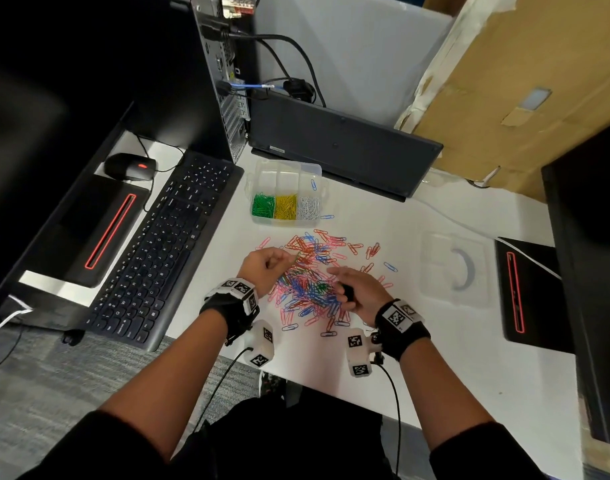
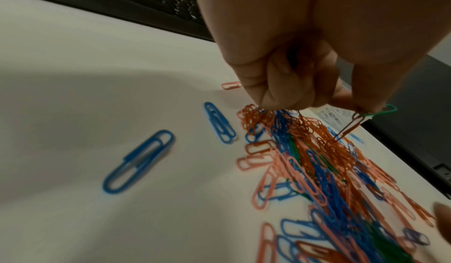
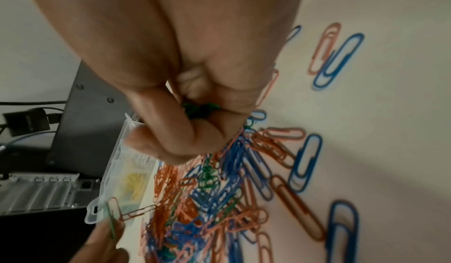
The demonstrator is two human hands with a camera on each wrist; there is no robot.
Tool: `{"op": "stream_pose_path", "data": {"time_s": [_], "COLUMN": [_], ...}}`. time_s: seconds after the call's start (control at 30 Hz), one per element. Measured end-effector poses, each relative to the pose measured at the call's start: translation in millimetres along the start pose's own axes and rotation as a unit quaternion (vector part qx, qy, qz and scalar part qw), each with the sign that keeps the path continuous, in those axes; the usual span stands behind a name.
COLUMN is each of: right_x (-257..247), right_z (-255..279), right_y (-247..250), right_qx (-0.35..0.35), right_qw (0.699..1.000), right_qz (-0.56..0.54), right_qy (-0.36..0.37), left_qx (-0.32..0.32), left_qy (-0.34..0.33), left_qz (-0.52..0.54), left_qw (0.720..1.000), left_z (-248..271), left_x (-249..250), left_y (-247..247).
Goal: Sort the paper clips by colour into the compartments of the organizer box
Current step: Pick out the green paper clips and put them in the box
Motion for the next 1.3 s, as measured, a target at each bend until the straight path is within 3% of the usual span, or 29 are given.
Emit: {"op": "stream_pose_path", "data": {"time_s": [0.2,0.3,0.37,0.43,0.53,0.63,0.8,0.87,0.97,1.07,1.13,1.23,1.3], "right_x": [-2,-4,-16,-30,-32,-30,-25,-26,-28,-16,-7,-3,-1], "right_z": [0,-4,-5,-2,-2,-6,-12,-10,-5,-4,0,3,4], "right_y": [-7,1,4,-5,-13,-16,-16,-14,-2,9,10,5,2], "right_qx": [0.002,0.051,0.094,0.1,0.095,0.104,0.111,0.114,0.128,0.082,0.053,0.03,0.012], "right_qw": [0.997,0.998,0.964,0.897,0.837,0.806,0.792,0.803,0.864,0.962,0.991,0.997,0.992], "right_qz": [-0.076,0.042,0.237,0.392,0.493,0.54,0.563,0.545,0.444,0.229,0.088,-0.034,-0.118], "right_qy": [-0.027,-0.006,0.076,0.18,0.217,0.219,0.205,0.213,0.199,0.126,0.083,0.055,0.042], "left_qx": [-0.018,-0.018,-0.029,-0.05,-0.054,-0.048,-0.028,-0.042,-0.056,-0.066,-0.068,-0.063,-0.067], "left_qy": [0.014,0.005,-0.002,0.005,0.004,0.009,0.059,0.075,0.116,0.159,0.161,0.046,-0.04], "left_qz": [0.004,0.056,0.041,0.036,0.026,0.013,0.029,0.077,0.148,0.173,0.16,0.005,-0.079], "left_qw": [1.0,0.998,0.999,0.998,0.998,0.999,0.997,0.993,0.981,0.97,0.971,0.997,0.994], "left_z": [1,2,1,1,0,-2,-1,3,7,10,11,10,13], "left_x": [-2,-1,-1,-2,-3,-4,-3,1,3,5,7,18,30], "left_y": [2,0,0,-3,-3,-3,-3,-8,-15,-22,-26,-31,-38]}}
Point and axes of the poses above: each hand's wrist, its own z-axis away from the middle knuckle, its own y-axis out of the back of the hand, x = y × z, the point moved 7 cm from there along -z, towards the middle knuckle, and after that the axes turned 3 degrees about z, right-handed, at the moved point
